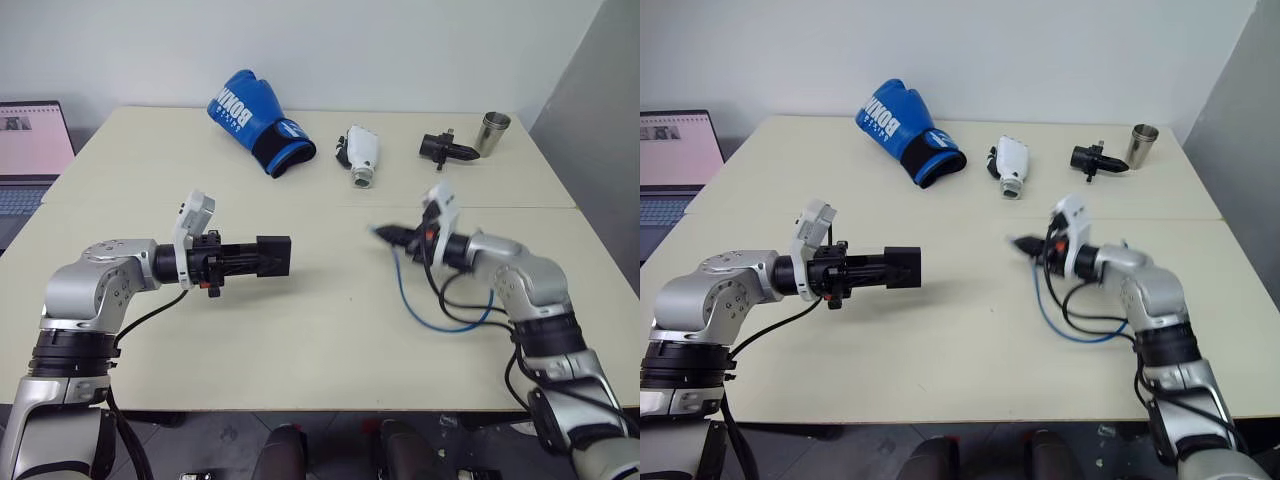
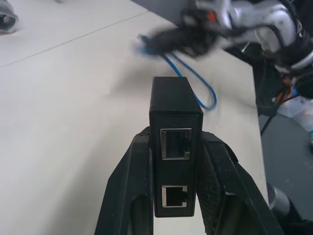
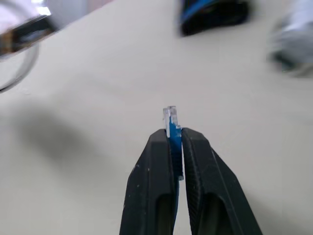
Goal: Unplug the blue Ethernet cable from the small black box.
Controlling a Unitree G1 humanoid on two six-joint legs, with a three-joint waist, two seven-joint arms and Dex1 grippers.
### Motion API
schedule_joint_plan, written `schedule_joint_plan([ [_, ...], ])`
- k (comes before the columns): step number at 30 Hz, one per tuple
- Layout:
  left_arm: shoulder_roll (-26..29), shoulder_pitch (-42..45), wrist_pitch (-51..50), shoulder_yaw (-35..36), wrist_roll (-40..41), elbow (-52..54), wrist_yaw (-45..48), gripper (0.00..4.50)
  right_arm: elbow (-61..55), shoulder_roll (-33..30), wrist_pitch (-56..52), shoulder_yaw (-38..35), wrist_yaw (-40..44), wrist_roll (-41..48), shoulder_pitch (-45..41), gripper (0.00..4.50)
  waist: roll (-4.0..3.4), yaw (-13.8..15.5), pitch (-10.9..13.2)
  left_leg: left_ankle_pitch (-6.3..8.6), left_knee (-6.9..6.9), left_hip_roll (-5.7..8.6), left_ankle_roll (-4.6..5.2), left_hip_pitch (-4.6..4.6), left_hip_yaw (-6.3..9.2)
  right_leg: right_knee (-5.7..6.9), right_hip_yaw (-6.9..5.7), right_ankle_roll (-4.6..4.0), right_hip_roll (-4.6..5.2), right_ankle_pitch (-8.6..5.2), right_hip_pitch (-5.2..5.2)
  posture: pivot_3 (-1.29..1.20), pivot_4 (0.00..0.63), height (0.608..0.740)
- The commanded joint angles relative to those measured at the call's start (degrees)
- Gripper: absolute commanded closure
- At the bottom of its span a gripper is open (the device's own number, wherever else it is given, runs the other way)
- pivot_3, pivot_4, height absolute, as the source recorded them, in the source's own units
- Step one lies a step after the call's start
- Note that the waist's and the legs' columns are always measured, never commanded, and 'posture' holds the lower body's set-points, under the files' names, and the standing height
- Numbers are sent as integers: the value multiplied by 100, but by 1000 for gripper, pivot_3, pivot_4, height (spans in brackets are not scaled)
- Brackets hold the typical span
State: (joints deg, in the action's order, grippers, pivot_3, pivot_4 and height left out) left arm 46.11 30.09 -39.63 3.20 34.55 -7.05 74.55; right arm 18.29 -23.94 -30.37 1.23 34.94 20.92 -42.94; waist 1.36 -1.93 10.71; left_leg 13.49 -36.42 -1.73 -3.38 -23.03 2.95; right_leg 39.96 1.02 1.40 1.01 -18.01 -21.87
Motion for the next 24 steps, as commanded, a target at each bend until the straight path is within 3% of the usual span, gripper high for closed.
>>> schedule_joint_plan([
  [1, -40, 42, 160, 78, -43, 193, -86, 3716, 1166, 89, 1269, -261, -834, -678, -475, 4492, 0, 10, 0, 0, 1, 0, 0, -2, -1, -1, 0, -1, 1, 0, -1, 0, 150, 740],
  [2, -59, 46, 186, 73, -59, 196, -110, 3716, 1379, 105, 1443, -292, -952, -769, -564, 4492, 0, 9, 0, 0, 2, 1, 0, -5, -2, -1, 1, -1, 2, 0, -5, 0, 150, 740],
  [7, -136, 60, 277, 98, -117, 182, -224, 3716, 1717, 192, 1786, -363, -909, -884, -717, 3063, 0, 2, 0, -1, -5, 2, -2, -52, -9, 0, 6, -3, 5, 1, -47, 0, 150, 740],
  [12, -340, 107, 604, 186, -319, -2, -621, 3716, 799, 208, 1579, -317, -606, -738, -455, 1907, -4, -2, 2, -1, -4, 2, -2, -53, -8, -1, 5, -3, 7, 1, -47, 0, 150, 740],
  [17, -761, 278, 1567, 382, -887, -588, -1621, 3716, -995, -8, 1181, 264, 895, -250, 189, 760, -4, 13, 2, -1, -17, 1, -1, -53, 1, 2, -4, -3, 5, 1, -43, 0, 150, 740],
  [19, -1025, 372, 2150, 550, -1216, -984, -2361, 3716, -1713, 1, 960, 460, 1112, -82, 459, 523, -6, 25, 3, 0, -25, 1, 0, -55, 4, 3, -5, -2, 3, 1, -40, 0, 150, 740],
  [24, -1384, 360, 3201, 795, -1765, -1683, -3523, 3716, -2597, 93, 525, 811, 1184, 7, 782, 523, -6, 11, 3, 0, -51, 1, 0, -63, 8, 8, -5, 8, 6, 7, -38, 0, 150, 740],
])
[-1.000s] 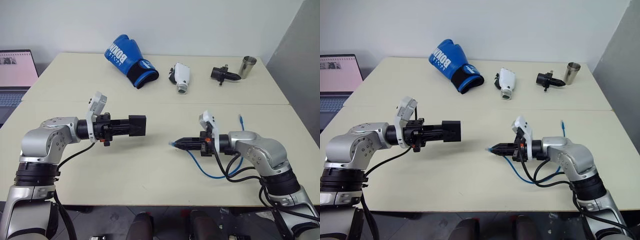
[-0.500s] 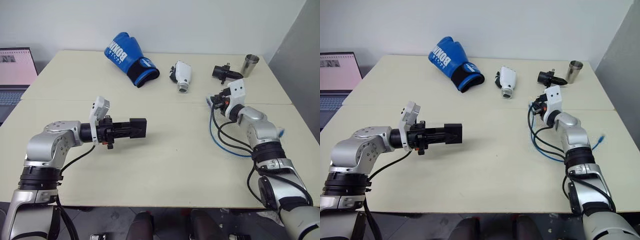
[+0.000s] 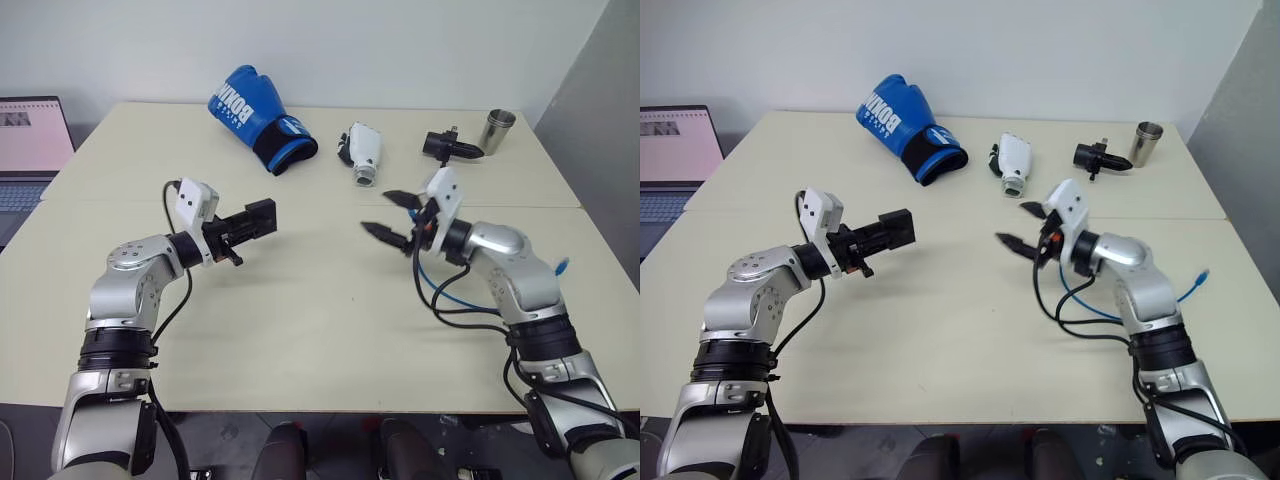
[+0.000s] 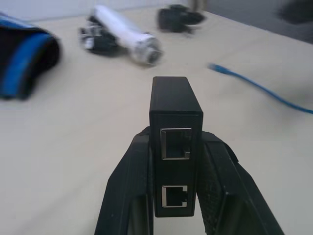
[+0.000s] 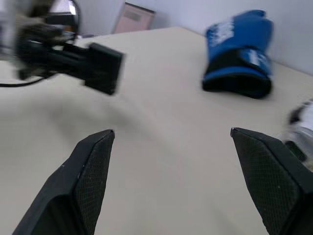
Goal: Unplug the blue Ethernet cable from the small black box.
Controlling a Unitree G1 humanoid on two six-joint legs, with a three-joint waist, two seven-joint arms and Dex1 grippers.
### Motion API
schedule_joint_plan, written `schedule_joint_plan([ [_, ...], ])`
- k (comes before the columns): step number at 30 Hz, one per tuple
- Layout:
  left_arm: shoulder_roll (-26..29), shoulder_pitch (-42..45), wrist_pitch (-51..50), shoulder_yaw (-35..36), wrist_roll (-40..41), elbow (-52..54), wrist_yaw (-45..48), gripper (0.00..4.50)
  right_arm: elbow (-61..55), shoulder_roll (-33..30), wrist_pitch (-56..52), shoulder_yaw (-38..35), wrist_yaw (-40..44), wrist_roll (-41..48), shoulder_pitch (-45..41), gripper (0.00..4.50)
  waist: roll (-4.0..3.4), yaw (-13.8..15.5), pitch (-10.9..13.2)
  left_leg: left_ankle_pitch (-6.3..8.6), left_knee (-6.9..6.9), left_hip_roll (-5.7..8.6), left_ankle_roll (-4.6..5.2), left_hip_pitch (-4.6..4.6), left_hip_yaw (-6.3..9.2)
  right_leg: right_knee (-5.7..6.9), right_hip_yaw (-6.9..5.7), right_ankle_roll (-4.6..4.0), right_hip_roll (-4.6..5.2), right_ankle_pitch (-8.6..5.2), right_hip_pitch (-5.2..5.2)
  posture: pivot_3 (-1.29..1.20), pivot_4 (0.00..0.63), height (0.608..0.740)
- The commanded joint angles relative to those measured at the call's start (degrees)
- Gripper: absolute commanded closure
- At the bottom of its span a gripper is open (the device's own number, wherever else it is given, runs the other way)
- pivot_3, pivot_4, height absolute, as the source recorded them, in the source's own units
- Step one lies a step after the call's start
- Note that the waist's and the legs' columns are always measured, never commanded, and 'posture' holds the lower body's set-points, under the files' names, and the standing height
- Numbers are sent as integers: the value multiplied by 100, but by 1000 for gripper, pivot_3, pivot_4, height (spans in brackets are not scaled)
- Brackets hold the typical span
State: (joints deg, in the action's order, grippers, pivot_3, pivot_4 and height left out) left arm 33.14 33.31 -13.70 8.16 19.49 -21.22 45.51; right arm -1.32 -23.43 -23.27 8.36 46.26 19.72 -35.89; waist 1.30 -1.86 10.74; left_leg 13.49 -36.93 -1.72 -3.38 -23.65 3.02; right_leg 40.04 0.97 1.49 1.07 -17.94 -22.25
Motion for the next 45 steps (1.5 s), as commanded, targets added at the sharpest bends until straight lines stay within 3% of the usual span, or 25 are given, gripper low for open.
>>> schedule_joint_plan([
  [1, -125, -17, 720, 295, -332, -355, -721, 3716, -739, 68, -257, 142, 52, 143, 111, 523, 0, 4, 0, 0, -2, 1, 0, 0, 1, 2, 0, 1, 1, 1, 0, 0, 150, 740],
  [13, -479, -412, 1362, 582, -478, -1190, -1545, 3716, -961, 55, -325, 610, 242, -89, 239, 523, 2, 16, -1, 0, -3, 5, -1, -6, 8, 0, -9, 1, 2, 1, 0, 0, 150, 740],
  [20, -516, -596, 1042, 585, -519, -1250, -1691, 3716, -839, -33, -377, 668, 283, -293, 193, 523, 4, 2, -4, 0, -2, 4, -1, 0, 7, 3, -7, 1, 2, 1, 2, 0, 150, 740],
  [21, -533, -615, 1002, 594, -505, -1223, -1709, 3009, -827, -36, -373, 671, 288, -306, 190, 523, 4, -1, -4, 0, -2, 4, -1, 4, 6, 5, -6, 1, 1, 1, 4, 0, 150, 740],
  [36, -583, -766, 598, 675, -369, -774, -1772, 16, -787, -19, -356, 710, 335, -399, 140, 523, 4, 5, -4, 0, -2, 4, -1, 8, 5, 7, -5, 1, 1, 1, 7, 0, 150, 740],
  [40, -491, -967, 570, 610, -431, -324, -1729, 16, -840, -26, -392, 704, 342, -402, 140, 523, 4, 1, -4, 0, -2, 3, -1, 8, 4, 7, -4, 1, 2, 1, 7, 0, 150, 740],
  [45, -276, -1591, -61, 603, -279, 1093, -1585, 16, -1073, -152, -539, 560, 347, -299, 267, 523, 4, 6, -4, 0, -1, 2, -1, 7, 7, 6, -4, 1, 3, 1, 7, 0, 150, 740],
])
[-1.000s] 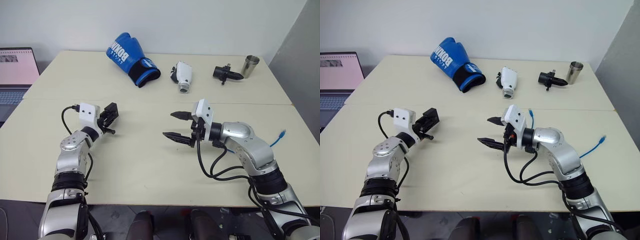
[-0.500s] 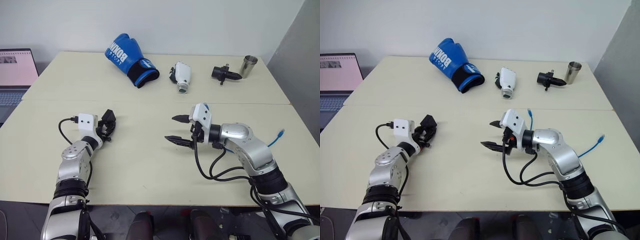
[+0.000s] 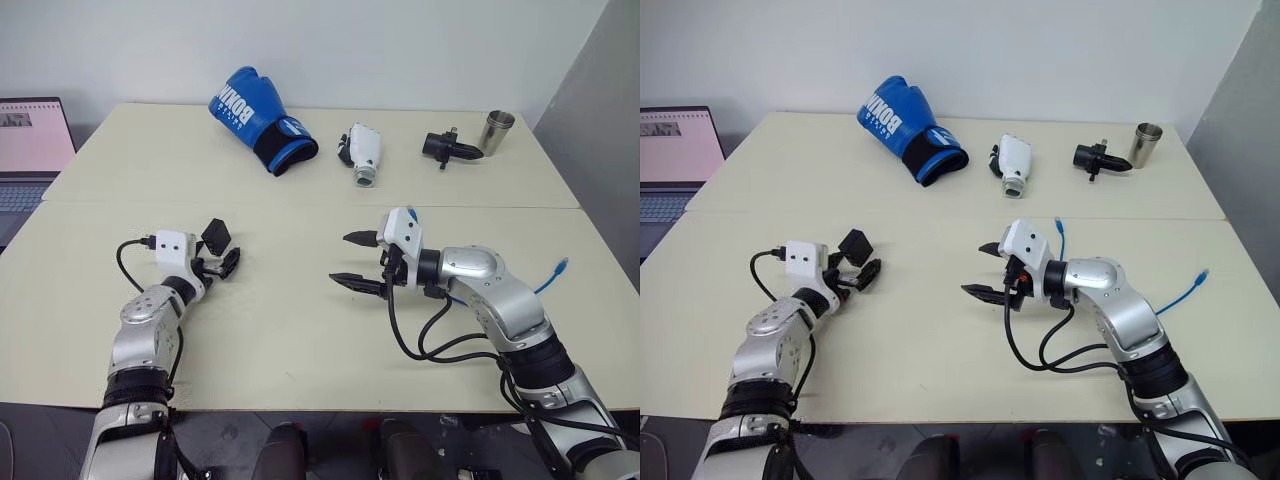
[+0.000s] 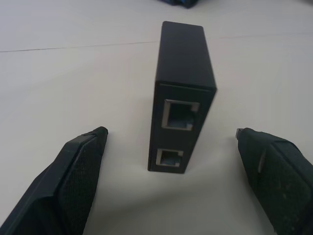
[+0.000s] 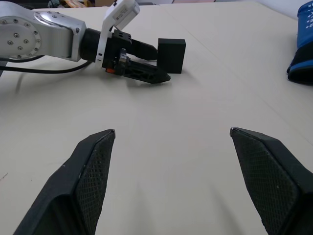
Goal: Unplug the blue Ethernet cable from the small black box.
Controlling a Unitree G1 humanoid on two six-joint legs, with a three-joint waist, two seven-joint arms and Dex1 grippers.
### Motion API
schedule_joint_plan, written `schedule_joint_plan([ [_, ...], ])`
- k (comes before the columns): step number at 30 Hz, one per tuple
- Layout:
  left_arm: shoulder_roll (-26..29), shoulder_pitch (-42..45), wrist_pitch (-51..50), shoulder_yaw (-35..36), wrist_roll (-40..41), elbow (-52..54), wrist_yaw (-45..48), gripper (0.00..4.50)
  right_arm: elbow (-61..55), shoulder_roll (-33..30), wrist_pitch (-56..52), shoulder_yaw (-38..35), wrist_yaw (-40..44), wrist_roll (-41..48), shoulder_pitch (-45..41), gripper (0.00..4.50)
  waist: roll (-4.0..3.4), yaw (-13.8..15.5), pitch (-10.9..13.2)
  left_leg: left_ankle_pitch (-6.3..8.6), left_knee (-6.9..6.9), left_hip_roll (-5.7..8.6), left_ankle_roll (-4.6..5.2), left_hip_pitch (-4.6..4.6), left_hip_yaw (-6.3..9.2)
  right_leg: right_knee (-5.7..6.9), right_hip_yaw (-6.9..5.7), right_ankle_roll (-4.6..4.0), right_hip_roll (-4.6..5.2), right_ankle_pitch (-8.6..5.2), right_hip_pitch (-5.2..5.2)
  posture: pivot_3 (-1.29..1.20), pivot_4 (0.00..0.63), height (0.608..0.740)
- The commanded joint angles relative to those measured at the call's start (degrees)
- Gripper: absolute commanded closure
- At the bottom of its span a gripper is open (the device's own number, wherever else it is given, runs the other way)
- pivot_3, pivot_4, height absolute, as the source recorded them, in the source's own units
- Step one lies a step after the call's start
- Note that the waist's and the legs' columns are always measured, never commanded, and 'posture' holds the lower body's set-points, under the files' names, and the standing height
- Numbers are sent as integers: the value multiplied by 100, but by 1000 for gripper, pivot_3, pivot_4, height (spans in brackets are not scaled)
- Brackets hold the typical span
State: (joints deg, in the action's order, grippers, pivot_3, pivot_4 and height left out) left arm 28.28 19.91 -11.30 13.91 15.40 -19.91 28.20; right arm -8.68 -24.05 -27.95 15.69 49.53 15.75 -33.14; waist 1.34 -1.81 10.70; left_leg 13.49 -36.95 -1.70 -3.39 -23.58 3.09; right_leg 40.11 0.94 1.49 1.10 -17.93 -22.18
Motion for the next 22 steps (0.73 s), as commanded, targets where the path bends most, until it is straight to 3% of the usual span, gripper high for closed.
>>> schedule_joint_plan([
  [1, 324, -425, -442, -9, 133, 1314, 238, 16, -449, -118, -229, -300, 10, 247, 62, 523, 0, 1, 0, 0, 0, 0, 0, 0, 0, 0, 0, 0, 0, 0, 0, 0, 150, 740],
  [9, 1343, -1269, -1260, -31, 104, 2822, 912, 16, -1239, -817, -608, -1199, 213, 918, 869, 523, -1, 19, 0, 0, 3, 0, 0, -1, 3, -7, -1, 0, 3, 0, 4, 0, 150, 740],
  [16, 2023, -1227, -1496, 204, 711, 2887, 2009, 16, -1313, -1874, -582, -2264, 782, 1403, 1579, 523, -1, 18, 1, 0, 3, 1, 0, 5, -1, -8, 0, 0, 1, -1, 10, 0, 150, 740],
  [22, 2245, -888, -1652, 196, 991, 2588, 2467, 16, -1371, -2243, -645, -2596, 808, 1585, 1707, 523, -1, -5, 1, 1, 7, -4, 1, 14, -4, -7, 3, 0, -6, -1, 13, 0, 150, 740],
])
